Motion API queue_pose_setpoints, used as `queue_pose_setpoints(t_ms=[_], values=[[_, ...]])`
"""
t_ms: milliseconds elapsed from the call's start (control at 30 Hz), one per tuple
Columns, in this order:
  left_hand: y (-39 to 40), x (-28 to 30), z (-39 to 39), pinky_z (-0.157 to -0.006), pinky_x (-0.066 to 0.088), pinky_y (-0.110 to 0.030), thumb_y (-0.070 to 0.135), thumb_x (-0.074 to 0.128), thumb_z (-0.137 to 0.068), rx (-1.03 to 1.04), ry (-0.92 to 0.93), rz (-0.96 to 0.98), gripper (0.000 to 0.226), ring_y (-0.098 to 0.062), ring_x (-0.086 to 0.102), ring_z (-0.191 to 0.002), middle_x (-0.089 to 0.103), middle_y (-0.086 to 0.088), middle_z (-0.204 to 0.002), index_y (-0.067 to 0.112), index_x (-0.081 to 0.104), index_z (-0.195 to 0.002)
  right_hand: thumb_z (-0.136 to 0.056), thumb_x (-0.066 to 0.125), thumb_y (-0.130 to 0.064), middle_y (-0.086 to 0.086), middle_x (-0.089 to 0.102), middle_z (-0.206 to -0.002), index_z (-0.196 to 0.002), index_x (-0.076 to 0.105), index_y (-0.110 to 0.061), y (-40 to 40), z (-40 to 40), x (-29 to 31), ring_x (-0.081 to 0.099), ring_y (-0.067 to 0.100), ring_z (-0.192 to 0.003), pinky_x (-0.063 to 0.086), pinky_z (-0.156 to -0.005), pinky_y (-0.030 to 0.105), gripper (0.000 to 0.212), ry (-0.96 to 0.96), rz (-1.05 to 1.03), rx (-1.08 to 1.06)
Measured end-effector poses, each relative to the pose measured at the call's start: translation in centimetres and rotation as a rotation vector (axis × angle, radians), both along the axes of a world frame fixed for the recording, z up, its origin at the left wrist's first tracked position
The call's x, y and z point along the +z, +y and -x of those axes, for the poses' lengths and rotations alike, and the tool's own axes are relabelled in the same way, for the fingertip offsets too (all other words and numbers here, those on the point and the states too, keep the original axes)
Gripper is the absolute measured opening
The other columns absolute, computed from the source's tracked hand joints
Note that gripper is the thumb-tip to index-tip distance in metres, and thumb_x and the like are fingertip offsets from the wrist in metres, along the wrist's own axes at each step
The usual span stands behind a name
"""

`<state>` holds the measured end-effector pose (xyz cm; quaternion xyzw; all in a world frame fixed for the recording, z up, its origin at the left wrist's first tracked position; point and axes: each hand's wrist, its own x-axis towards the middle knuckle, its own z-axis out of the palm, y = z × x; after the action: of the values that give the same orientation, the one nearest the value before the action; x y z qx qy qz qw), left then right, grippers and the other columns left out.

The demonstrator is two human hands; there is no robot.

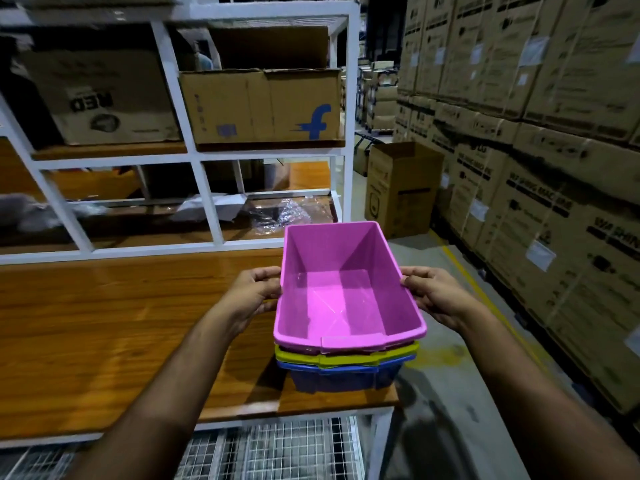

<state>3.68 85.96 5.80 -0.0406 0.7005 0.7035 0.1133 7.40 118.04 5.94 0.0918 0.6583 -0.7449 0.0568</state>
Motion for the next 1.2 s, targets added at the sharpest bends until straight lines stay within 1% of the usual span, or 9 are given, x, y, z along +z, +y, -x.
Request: queue_pose_setpoints(t_ms=[100,233,367,500,700,833,967,1067,1200], values=[[0.1,-0.5,-0.5,-0.059,0.056,-0.024,-0.012,0.054,-0.087,0.01,0.005,0.019,0.037,-0.016,0.068,-0.081,0.07,-0.013,-0.106,0.007,0.06,-0.118,-0.095,0.049,0.005,0.018,0.069,-0.091,-0.113,0.062,0.004,-0.1,-0.2,-0.4,0.068,0.01,-0.058,0.051,-0.047,0.017,0.022,0.003,-0.025,0.002],[0.3,-0.7,-1.0,-0.055,0.055,-0.022,-0.013,0.054,-0.087,0.022,-0.01,0.016,0.038,-0.014,0.07,-0.079,0.071,-0.01,-0.102,0.01,0.06,-0.117,-0.093,0.053,0.005,0.014,0.07,-0.086,-0.109,0.065,0.001,-0.2,-0.1,-1.2,0.069,0.009,-0.06,0.054,-0.053,0.018,0.02,0.015,-0.044,-0.032],[0.4,-0.8,-1.2,-0.064,0.059,-0.028,-0.012,0.053,-0.088,0.031,-0.011,0.044,0.041,-0.02,0.069,-0.092,0.069,-0.013,-0.112,0.011,0.058,-0.121,-0.092,0.056,0.004,0.012,0.07,-0.083,-0.105,0.066,-0.002,-0.1,0.0,-1.5,0.066,0.01,-0.058,0.054,-0.053,0.019,0.018,0.011,-0.079,-0.05],[0.4,-0.8,-1.5,-0.074,0.058,-0.032,-0.011,0.054,-0.089,0.038,0.0,0.098,0.042,-0.027,0.067,-0.104,0.067,-0.015,-0.116,0.01,0.058,-0.125,-0.091,0.058,0.004,0.013,0.07,-0.088,-0.108,0.065,-0.001,0.1,0.3,-1.9,0.063,0.019,-0.071,0.056,-0.059,0.023,0.019,0.031,-0.138,-0.06],[0.4,-0.8,-1.4,-0.073,0.057,-0.037,0.003,0.057,-0.094,0.113,0.044,0.143,0.025,-0.018,0.063,-0.078,0.069,-0.009,-0.095,0.011,0.062,-0.117,-0.094,0.057,-0.005,0.01,0.067,-0.081,-0.106,0.067,-0.005,-0.2,0.2,-1.7,0.059,0.018,-0.067,0.054,-0.056,0.025,0.016,0.074,-0.269,-0.162],[-0.1,-0.4,-1.5,-0.07,0.054,-0.035,0.01,0.058,-0.095,0.164,0.1,0.181,0.024,-0.017,0.061,-0.08,0.069,-0.005,-0.098,0.014,0.064,-0.117,-0.093,0.059,-0.015,0.002,0.07,-0.088,-0.107,0.07,-0.013,-1.3,-0.1,-0.6,0.064,0.017,-0.074,0.05,-0.059,0.027,0.018,0.195,-0.52,-0.302],[-1.0,0.4,-2.6,-0.067,0.052,-0.03,0.016,0.06,-0.094,0.156,0.227,0.296,0.025,-0.018,0.065,-0.092,0.069,-0.004,-0.106,0.021,0.065,-0.118,-0.091,0.059,-0.022,-0.005,0.071,-0.093,-0.107,0.071,-0.022,-3.8,-1.2,1.9,0.065,0.01,-0.083,0.054,-0.07,0.028,0.02,0.396,-0.782,-0.236],[-2.7,1.1,-4.2,-0.068,0.049,-0.028,0.028,0.066,-0.082,0.173,0.368,0.388,0.026,-0.016,0.067,-0.089,0.072,0.0,-0.094,0.025,0.069,-0.108,-0.089,0.061,-0.025,-0.005,0.069,-0.096,-0.108,0.07,-0.021,-7.0,-2.1,2.9,0.062,0.007,-0.081,0.052,-0.075,0.027,0.021,0.574,-0.946,-0.109],[-6.7,1.1,-6.7,-0.075,0.051,-0.021,0.024,0.067,-0.088,0.19,0.498,0.623,0.026,0.002,0.064,-0.094,0.07,0.013,-0.099,0.028,0.067,-0.114,-0.087,0.056,-0.034,-0.006,0.065,-0.098,-0.112,0.067,-0.023,-12.9,-2.5,2.4,0.061,0.008,-0.081,0.051,-0.077,0.03,0.029,0.704,-1.038,0.104]])
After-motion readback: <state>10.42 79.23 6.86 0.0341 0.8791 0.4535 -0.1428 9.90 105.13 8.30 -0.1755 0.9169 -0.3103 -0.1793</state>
